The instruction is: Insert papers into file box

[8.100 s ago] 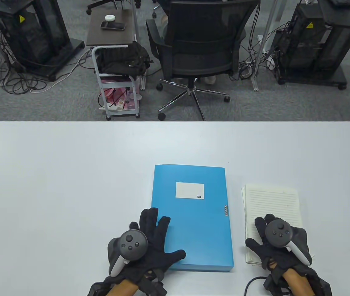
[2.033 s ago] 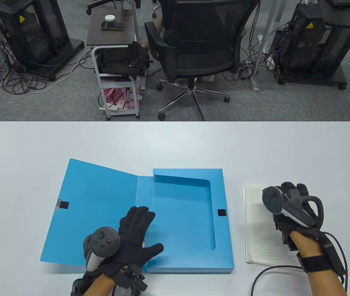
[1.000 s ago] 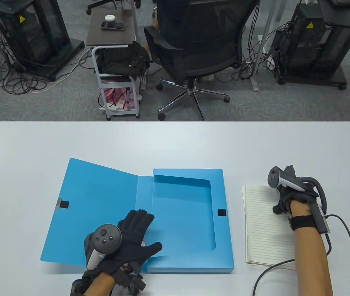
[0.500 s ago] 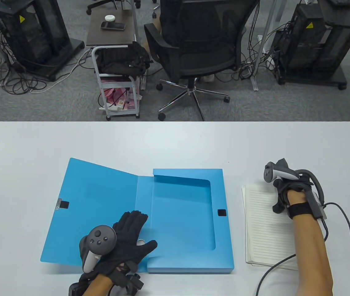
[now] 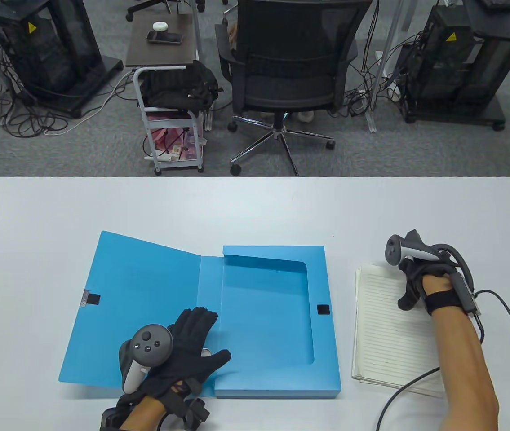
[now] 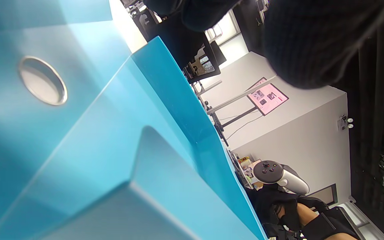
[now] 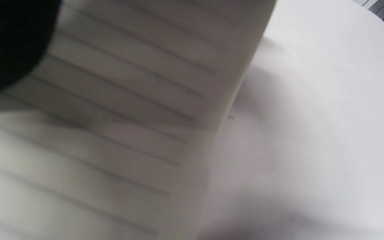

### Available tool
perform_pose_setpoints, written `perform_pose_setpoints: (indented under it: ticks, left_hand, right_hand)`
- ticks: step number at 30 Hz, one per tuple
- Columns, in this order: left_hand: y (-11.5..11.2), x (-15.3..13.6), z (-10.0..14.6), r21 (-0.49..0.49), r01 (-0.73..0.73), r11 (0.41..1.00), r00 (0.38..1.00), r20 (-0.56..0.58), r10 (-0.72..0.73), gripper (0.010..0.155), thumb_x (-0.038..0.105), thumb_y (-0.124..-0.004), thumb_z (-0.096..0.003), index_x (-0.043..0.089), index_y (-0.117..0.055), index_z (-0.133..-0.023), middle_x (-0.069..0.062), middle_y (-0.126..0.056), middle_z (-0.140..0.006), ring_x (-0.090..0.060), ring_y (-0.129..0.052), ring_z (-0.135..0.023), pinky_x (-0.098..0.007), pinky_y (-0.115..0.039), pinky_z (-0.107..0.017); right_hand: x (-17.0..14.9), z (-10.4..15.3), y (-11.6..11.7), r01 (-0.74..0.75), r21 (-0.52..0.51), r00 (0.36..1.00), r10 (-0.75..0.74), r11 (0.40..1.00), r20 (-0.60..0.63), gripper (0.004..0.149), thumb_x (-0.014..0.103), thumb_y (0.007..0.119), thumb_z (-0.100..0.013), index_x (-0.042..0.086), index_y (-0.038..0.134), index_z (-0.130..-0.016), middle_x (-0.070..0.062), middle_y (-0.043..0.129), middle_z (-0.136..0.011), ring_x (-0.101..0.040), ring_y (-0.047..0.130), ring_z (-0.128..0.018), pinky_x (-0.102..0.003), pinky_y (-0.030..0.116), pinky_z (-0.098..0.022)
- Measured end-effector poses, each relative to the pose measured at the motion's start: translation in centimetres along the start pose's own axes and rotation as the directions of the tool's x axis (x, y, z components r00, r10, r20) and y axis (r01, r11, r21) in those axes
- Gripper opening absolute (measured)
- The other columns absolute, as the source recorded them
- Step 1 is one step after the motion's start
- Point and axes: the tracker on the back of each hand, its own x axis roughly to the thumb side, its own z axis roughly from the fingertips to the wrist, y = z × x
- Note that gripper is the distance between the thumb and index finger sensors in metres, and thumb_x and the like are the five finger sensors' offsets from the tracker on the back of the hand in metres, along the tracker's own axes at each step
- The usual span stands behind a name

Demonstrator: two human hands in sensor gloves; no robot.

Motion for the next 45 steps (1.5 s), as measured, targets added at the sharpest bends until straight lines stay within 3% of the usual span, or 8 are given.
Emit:
perform_pose_setpoints:
  ticks: [8,12,13,17,23,27,35,45]
  left_hand:
    - [-1.2,0.0,-0.6,-0.05,-0.001,0.999,1.0,-0.013,0.0,0.094,0.067,-0.077,-0.0334,0.029,-0.038,-0.109,-0.011,-0.026,-0.117,-0.041,-0.018,-0.11,-0.07,-0.012,-0.072]
    - [-1.3,0.6,-0.6,-0.072,-0.012,0.997,1.0,0.007,0.013,0.095,0.068,-0.077,-0.0331,0.028,-0.037,-0.109,-0.011,-0.022,-0.117,-0.041,-0.016,-0.109,-0.07,-0.01,-0.072]
    - [-1.2,0.9,-0.5,-0.073,-0.016,0.997,1.0,0.014,0.018,0.095,0.068,-0.077,-0.0332,0.028,-0.037,-0.109,-0.011,-0.021,-0.117,-0.041,-0.015,-0.109,-0.07,-0.009,-0.072]
    - [-0.7,1.5,0.0,-0.036,-0.041,0.999,0.997,0.06,0.043,0.097,0.07,-0.077,-0.0327,0.03,-0.032,-0.11,-0.01,-0.018,-0.117,-0.041,-0.014,-0.11,-0.07,-0.009,-0.071]
    - [0.1,1.5,0.4,-0.029,-0.114,0.993,0.988,0.101,0.116,0.102,0.071,-0.076,-0.0321,0.031,-0.023,-0.11,-0.009,-0.003,-0.115,-0.039,-0.006,-0.109,-0.069,-0.004,-0.071]
    - [0.5,1.4,0.5,-0.014,-0.14,0.99,0.981,0.135,0.141,0.104,0.071,-0.077,-0.0311,0.031,-0.022,-0.109,-0.009,-0.003,-0.115,-0.039,-0.007,-0.11,-0.069,-0.004,-0.071]
    - [2.5,3.0,1.7,0.12,-0.291,0.949,0.911,0.337,0.237,0.104,0.067,-0.083,-0.0295,0.031,-0.026,-0.109,-0.007,-0.014,-0.117,-0.038,-0.02,-0.112,-0.069,-0.02,-0.077]
    - [3.4,1.8,1.8,-0.102,-0.548,0.83,0.734,0.417,0.536,0.11,0.071,-0.086,-0.0227,0.029,-0.033,-0.109,-0.008,-0.035,-0.118,-0.043,-0.056,-0.108,-0.073,-0.048,-0.072]
  right_hand:
    - [-0.2,3.1,0.6,0.067,-0.291,0.998,-0.07,0.954,0.0,0.067,0.057,0.087,-0.007,0.029,0.068,-0.065,0.006,0.089,-0.054,-0.02,0.091,-0.032,-0.056,0.077,-0.054]
    - [-0.5,5.4,1.5,0.163,-0.398,0.984,-0.179,0.903,-0.003,0.06,0.052,0.092,-0.011,0.025,0.073,-0.061,0.004,0.092,-0.045,-0.021,0.091,-0.023,-0.054,0.081,-0.047]
    - [-0.1,6.9,1.6,0.124,-0.491,0.99,-0.142,0.862,0.0,0.059,0.052,0.093,-0.012,0.025,0.073,-0.06,0.005,0.092,-0.044,-0.021,0.091,-0.021,-0.054,0.082,-0.045]
    - [0.4,12.2,0.2,0.102,-0.57,0.993,-0.121,0.816,0.005,0.058,0.052,0.094,-0.013,0.025,0.073,-0.061,0.005,0.092,-0.044,-0.021,0.091,-0.021,-0.054,0.081,-0.046]
    - [3.5,26.2,-5.4,-0.137,-0.749,0.988,0.147,0.648,-0.053,0.06,0.053,0.094,-0.013,0.027,0.071,-0.063,0.006,0.091,-0.047,-0.02,0.091,-0.023,-0.054,0.079,-0.049]
    - [5.4,31.2,-8.2,-0.111,-0.761,0.991,0.129,0.639,-0.037,0.062,0.051,0.095,-0.014,0.027,0.069,-0.065,0.005,0.089,-0.051,-0.022,0.089,-0.028,-0.056,0.075,-0.053]
    - [15.0,39.3,-14.8,-0.137,-0.866,0.966,0.258,0.48,-0.01,0.066,0.054,0.093,-0.013,0.028,0.067,-0.068,0.005,0.088,-0.055,-0.022,0.089,-0.032,-0.058,0.07,-0.056]
    - [29.4,42.1,-17.9,0.01,-0.843,0.937,0.289,0.538,0.196,0.069,0.055,0.092,-0.013,0.028,0.064,-0.07,0.005,0.086,-0.059,-0.023,0.088,-0.036,-0.058,0.068,-0.059]
